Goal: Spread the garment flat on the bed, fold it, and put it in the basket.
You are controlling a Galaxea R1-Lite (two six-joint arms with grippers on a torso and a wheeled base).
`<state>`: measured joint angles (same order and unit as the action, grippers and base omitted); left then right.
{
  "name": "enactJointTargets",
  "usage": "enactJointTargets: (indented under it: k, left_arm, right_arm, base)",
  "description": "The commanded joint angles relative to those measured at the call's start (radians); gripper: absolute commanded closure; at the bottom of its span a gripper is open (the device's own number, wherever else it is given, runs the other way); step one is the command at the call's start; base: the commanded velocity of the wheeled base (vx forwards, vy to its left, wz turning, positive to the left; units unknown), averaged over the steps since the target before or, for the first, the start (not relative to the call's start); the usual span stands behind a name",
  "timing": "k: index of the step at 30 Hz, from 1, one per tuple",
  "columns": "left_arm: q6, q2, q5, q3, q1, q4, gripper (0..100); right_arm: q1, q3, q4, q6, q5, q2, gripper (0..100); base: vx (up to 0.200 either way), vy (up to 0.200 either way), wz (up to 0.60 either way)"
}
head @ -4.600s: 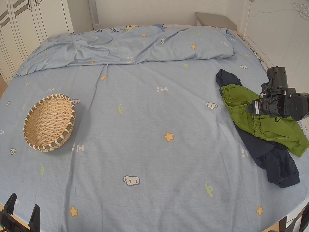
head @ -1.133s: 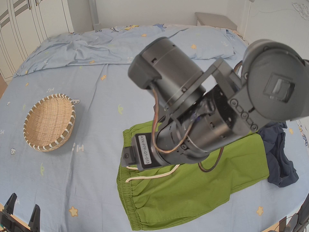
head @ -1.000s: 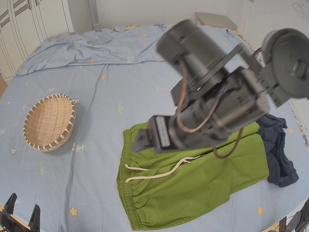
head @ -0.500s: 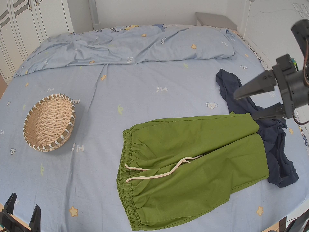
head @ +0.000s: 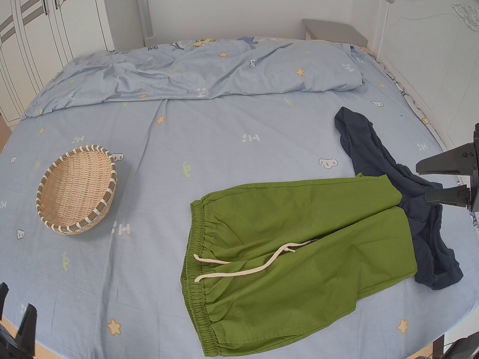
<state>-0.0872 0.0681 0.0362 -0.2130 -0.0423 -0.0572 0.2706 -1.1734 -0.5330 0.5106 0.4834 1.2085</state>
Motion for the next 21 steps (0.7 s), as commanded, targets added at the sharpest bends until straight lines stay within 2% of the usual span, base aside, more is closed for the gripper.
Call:
enactJointTargets:
  k: [1, 4, 5, 7, 9, 14, 15, 16, 21]
  left_arm:
    - [-0.287, 0.449, 0.369, -0.464, -0.217, -0.335, 0]
    - [-0.381, 0.576, 0.567, -0.384, -0.271, -0.263, 0]
    - [-0.381, 0.576, 0.567, -0.384, -0.271, -0.263, 0]
    - [-0.413, 0.702, 0.685, -0.287, -0.306, -0.115, 0]
    - [-0.414, 0.808, 0.738, -0.207, -0.323, 0.025, 0]
    - [-0.391, 1.130, 0.760, -0.022, -0.341, 0.390, 0]
    - [-0.391, 1.130, 0.760, -0.022, -0.341, 0.390, 0]
    - [-0.388, 1.243, 0.758, 0.009, -0.361, 0.488, 0]
    - [-0.387, 1.424, 0.760, 0.014, -0.407, 0.547, 0]
  right_arm:
    - [-0.005, 0.175, 0.194, -0.003, 0.003, -0.078, 0]
    - [-0.021, 0.207, 0.243, -0.011, -0.006, -0.069, 0]
    - [-0.021, 0.207, 0.243, -0.011, -0.006, -0.069, 0]
    - [-0.014, 0.215, 0.298, -0.011, -0.025, -0.055, 0]
    - [-0.010, 0.225, 0.337, -0.012, -0.020, -0.030, 0]
    - [0.048, 0.301, 0.432, -0.021, -0.012, -0.029, 0]
    - [0.048, 0.301, 0.432, -0.021, -0.012, -0.029, 0]
    - [0.081, 0.334, 0.464, -0.029, -0.022, -0.033, 0]
    - [0.051, 0.367, 0.488, -0.095, -0.028, -0.041, 0]
  base:
    - [0.000, 0.000, 0.00]
    - [0.000, 0.000, 0.00]
    - [0.000, 0.000, 0.00]
    - [0.000, 0.000, 0.00]
    - [0.000, 0.000, 0.00]
    - [0.000, 0.000, 0.00]
    - [0.000, 0.000, 0.00]
    - [0.000, 0.000, 0.00]
    - [0.000, 0.000, 0.00]
